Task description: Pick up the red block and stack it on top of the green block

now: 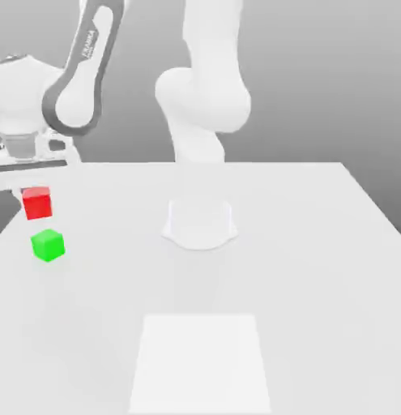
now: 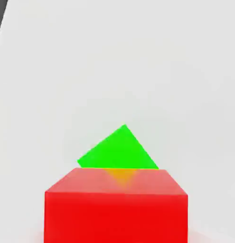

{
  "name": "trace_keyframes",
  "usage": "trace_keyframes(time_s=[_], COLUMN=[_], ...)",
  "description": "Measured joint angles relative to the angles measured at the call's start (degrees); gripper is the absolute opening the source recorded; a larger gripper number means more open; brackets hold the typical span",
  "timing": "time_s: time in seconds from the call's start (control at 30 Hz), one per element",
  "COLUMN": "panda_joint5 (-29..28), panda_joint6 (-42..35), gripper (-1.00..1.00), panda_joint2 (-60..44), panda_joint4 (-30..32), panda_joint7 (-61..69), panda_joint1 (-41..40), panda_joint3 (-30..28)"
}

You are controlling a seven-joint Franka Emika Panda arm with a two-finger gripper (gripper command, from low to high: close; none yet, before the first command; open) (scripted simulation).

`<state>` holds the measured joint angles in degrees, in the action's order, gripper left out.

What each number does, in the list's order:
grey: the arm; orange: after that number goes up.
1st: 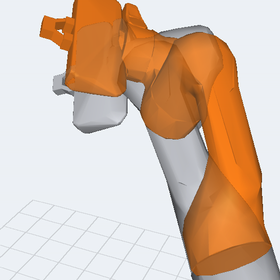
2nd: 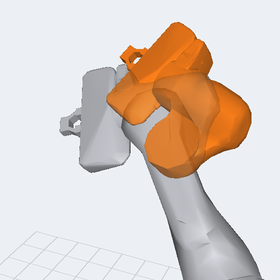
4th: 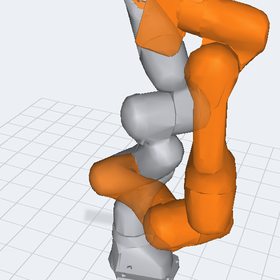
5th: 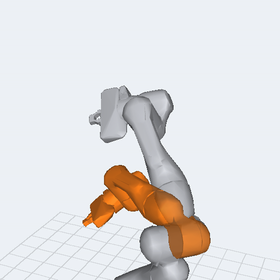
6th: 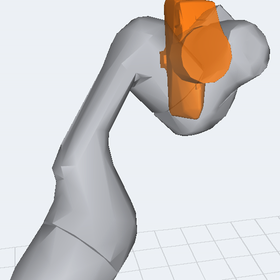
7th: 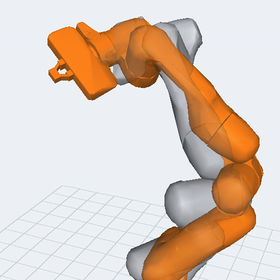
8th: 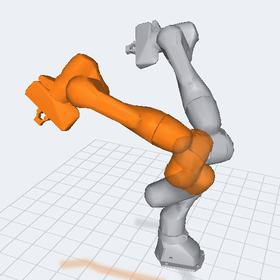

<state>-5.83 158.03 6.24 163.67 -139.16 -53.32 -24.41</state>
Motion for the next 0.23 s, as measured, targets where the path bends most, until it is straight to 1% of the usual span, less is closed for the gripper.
trace_keyframes(time_s=[0.07, 0.13, 0.17, 0.23], panda_joint5=[4.19, 9.68, 11.68, 11.68], panda_joint6=[3.56, 7.22, 8.47, 8.47], gripper=[-1.00, -1.00, 1.00, 1.00], panda_joint2=[-3.92, -8.07, -9.51, -9.51], panda_joint4=[-0.12, -0.23, -0.28, -0.28], panda_joint7=[2.86, 6.69, 8.09, 8.09], panda_joint1=[0.89, 0.58, 0.20, 0.20], panda_joint3=[0.23, 1.70, 2.59, 2.59])
